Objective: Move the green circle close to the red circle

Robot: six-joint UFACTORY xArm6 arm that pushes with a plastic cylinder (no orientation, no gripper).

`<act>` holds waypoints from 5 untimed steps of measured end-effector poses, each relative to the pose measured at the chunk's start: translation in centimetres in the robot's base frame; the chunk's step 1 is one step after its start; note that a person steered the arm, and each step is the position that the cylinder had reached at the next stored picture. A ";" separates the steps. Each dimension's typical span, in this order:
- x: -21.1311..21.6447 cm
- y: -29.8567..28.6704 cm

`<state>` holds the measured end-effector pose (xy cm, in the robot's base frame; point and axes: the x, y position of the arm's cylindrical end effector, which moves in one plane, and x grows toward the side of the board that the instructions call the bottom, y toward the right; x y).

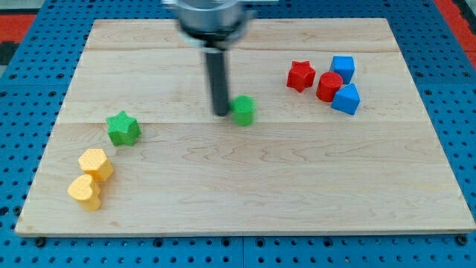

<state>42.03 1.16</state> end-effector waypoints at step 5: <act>2.3 9.0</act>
